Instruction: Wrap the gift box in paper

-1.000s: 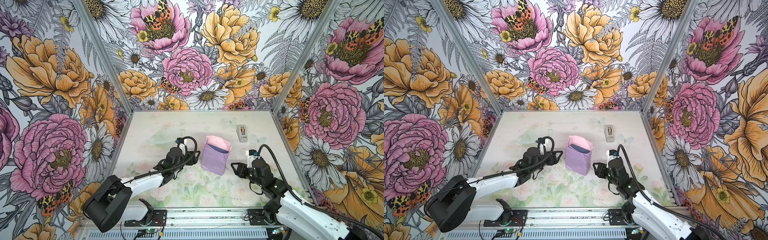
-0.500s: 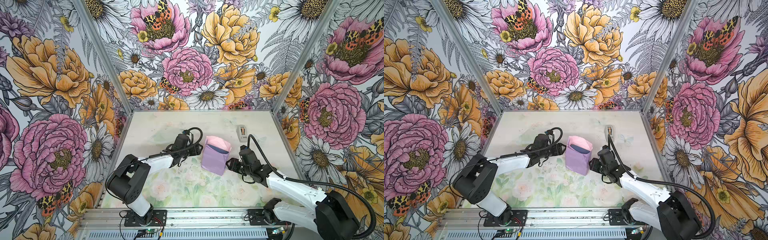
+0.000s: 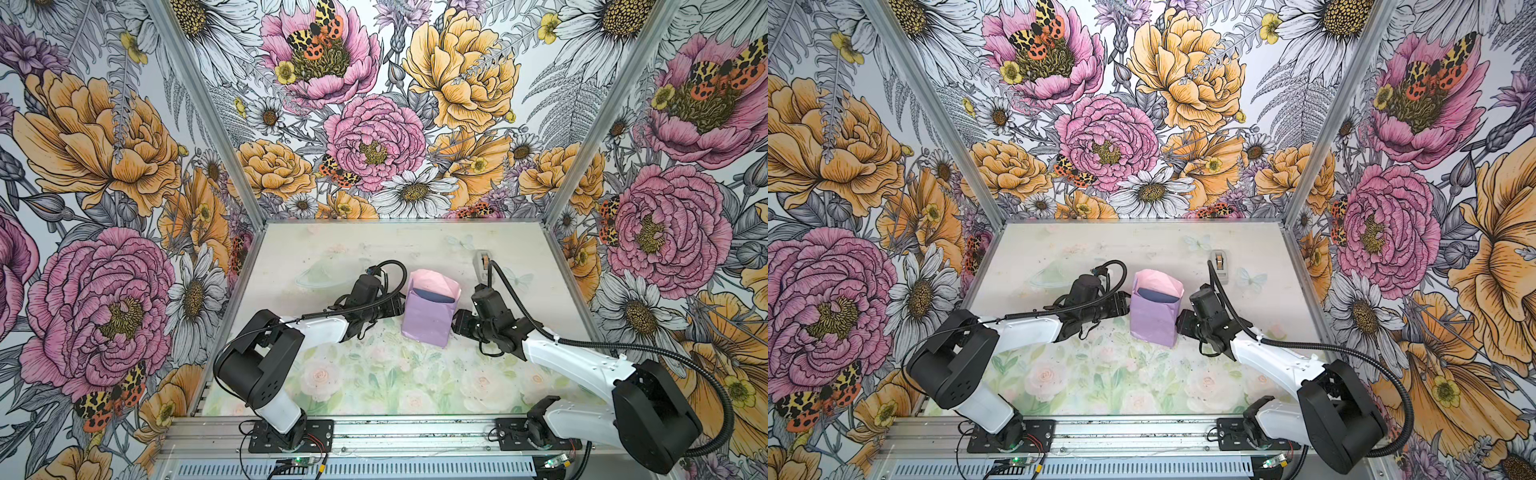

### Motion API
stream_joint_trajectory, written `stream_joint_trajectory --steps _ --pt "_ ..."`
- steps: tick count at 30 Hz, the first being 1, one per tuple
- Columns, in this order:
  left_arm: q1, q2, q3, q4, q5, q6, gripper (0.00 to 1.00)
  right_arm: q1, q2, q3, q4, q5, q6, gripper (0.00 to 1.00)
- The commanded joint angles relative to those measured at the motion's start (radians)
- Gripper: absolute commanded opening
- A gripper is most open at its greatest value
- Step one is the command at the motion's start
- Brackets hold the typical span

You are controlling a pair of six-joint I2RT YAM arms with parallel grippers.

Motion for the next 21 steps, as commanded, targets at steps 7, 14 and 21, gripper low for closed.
stream_joint_trajectory --steps 7,14,21 --pt "-0.022 -0.181 0.012 -0.191 -0.118 0.043 0.74 -0.047 -0.051 0.103 -0.064 0.015 -0.094 0.54" --pt "-0.003 -0.343 0.125 -0.482 -0.242 0.112 0.76 -0.070 -0.184 0.300 -0.355 0.047 -0.089 0.57" --pt "-0.007 -0.348 0.354 -0.678 -0.155 0.132 0.76 -0.025 -0.108 0.508 -0.487 -0.005 -0.061 0.58"
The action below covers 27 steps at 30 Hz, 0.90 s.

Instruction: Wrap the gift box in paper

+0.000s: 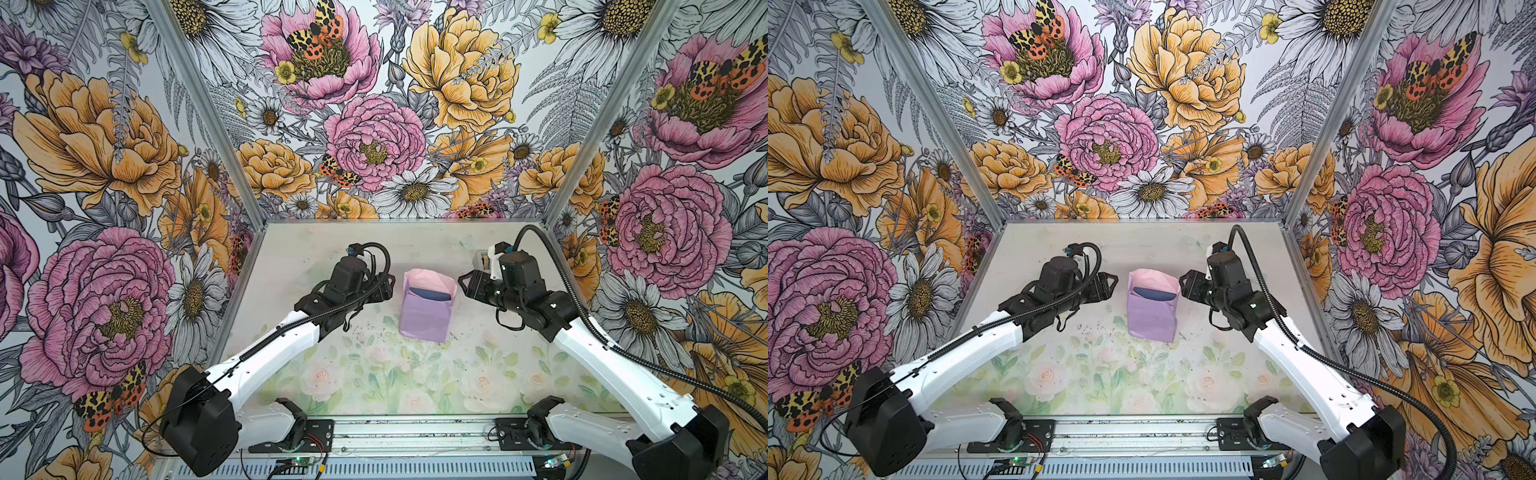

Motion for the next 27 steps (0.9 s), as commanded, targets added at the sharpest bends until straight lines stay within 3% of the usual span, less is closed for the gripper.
stream_joint_trajectory --steps 1,6,12,22,27 --pt "-0.015 0.026 0.123 -0.156 0.047 0.040 0.75 0.032 0.060 0.091 -0.127 -0.020 0.006 0.58" --pt "-0.089 0.167 0.348 -0.332 0.062 0.103 0.75 0.079 0.177 0.216 -0.236 0.008 -0.042 0.57" --pt "-0.151 0.336 0.559 -0.549 0.002 0.158 0.76 0.095 0.278 0.282 -0.343 0.093 -0.087 0.55" --pt "-0.162 0.491 0.666 -0.710 -0.066 0.186 0.76 0.100 0.309 0.259 -0.348 0.139 -0.089 0.51" --pt "-0.160 0.483 0.673 -0.763 -0.113 0.185 0.69 0.100 0.326 0.248 -0.348 0.132 -0.089 0.48"
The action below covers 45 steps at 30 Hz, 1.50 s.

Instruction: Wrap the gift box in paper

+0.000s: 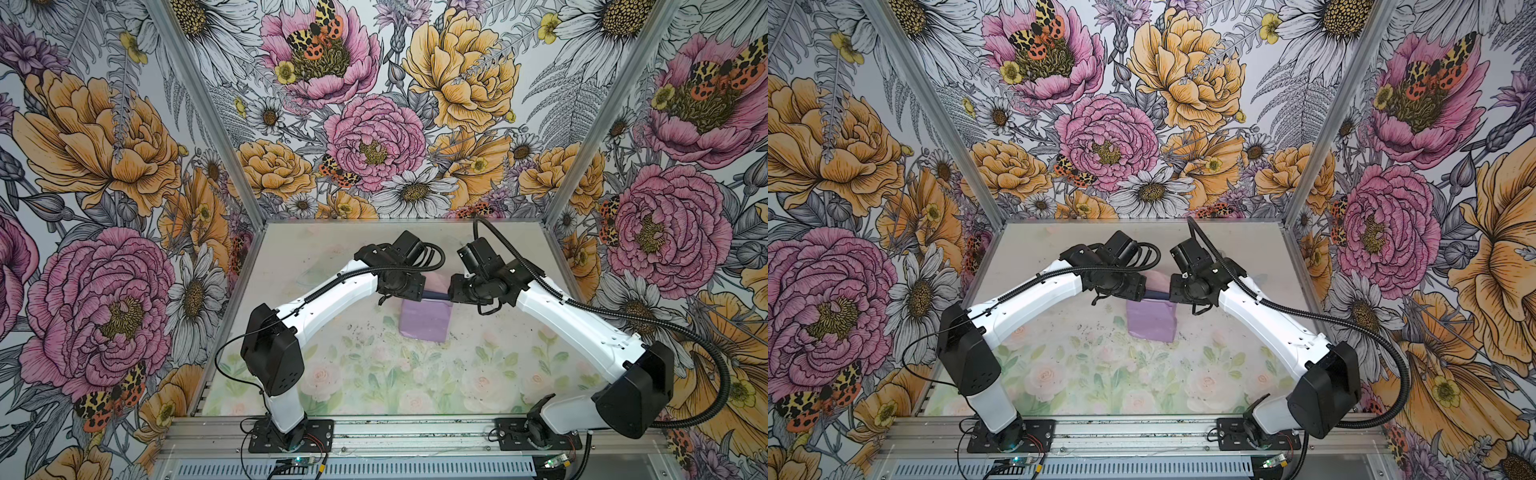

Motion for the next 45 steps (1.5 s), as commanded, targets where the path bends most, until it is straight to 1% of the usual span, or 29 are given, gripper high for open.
stream_joint_trajectory --steps 1,6,9,13,15,17,18,21,24,25,32,36,39,45 --pt "-0.001 -0.032 0.025 -0.062 -0.060 0.013 0.67 0.009 0.018 -0.005 -0.008 0.020 -0.011 0.47" --pt "0.001 -0.052 0.018 -0.060 -0.073 0.003 0.57 0.012 0.030 -0.003 -0.006 0.008 -0.005 0.43" --pt "0.003 -0.049 0.019 -0.060 -0.069 0.003 0.43 0.019 0.033 0.005 -0.005 0.000 0.000 0.40" --pt "0.002 -0.047 0.026 -0.054 -0.066 -0.001 0.33 0.029 0.041 0.017 -0.005 -0.005 0.006 0.34" --pt "0.003 -0.047 0.022 -0.040 -0.060 -0.001 0.28 0.032 0.046 0.021 -0.004 -0.006 0.006 0.29" --pt "0.003 -0.049 0.014 -0.024 -0.045 -0.002 0.21 0.033 0.049 0.027 -0.002 -0.009 0.008 0.25" --pt "0.002 -0.050 0.011 -0.016 -0.037 -0.005 0.19 0.035 0.048 0.029 -0.001 -0.013 0.007 0.23" --pt "-0.002 -0.055 0.011 -0.003 -0.014 -0.012 0.12 0.036 0.040 0.037 0.007 -0.023 0.009 0.14" --pt "-0.012 -0.061 0.019 0.005 0.003 -0.023 0.01 0.038 0.030 0.046 0.015 -0.034 0.008 0.03" --pt "-0.016 -0.062 0.023 0.007 0.012 -0.028 0.00 0.038 0.025 0.052 0.015 -0.037 0.007 0.00" --pt "-0.029 -0.105 0.038 0.003 0.037 -0.057 0.00 0.038 -0.036 0.106 0.006 -0.071 0.014 0.00" --pt "-0.032 -0.134 0.039 0.002 0.037 -0.067 0.00 0.036 -0.051 0.110 -0.019 -0.065 0.014 0.00" --pt "-0.027 -0.133 0.019 0.003 0.026 -0.075 0.00 0.024 -0.027 0.090 -0.022 -0.066 0.005 0.00" --pt "-0.005 -0.107 -0.062 0.039 0.008 -0.088 0.00 0.015 0.059 0.082 -0.020 -0.027 -0.029 0.00"
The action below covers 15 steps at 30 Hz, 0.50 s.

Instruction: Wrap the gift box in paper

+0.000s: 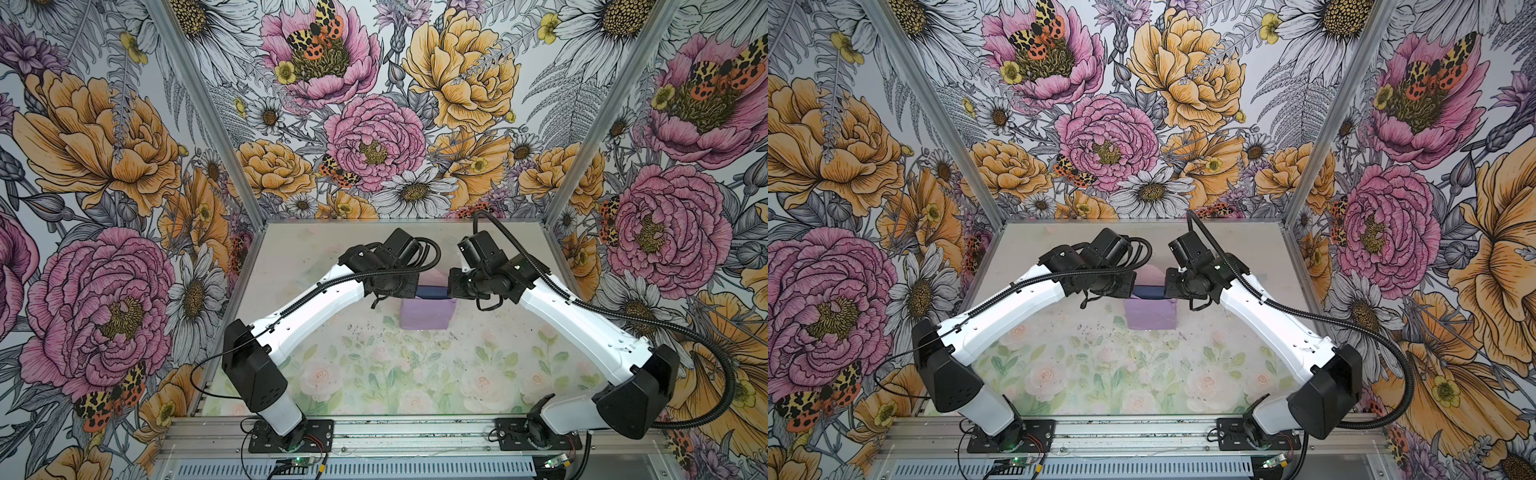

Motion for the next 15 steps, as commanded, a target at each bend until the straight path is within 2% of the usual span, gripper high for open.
stream_joint_trajectory --steps 1,15 --pt "0.021 0.014 -0.047 0.057 -0.008 -0.021 0.00 -0.008 0.048 0.001 0.003 0.032 -0.032 0.00" --pt "0.073 0.042 -0.003 0.109 -0.025 0.013 0.00 -0.042 0.118 0.084 0.005 0.047 -0.082 0.00"
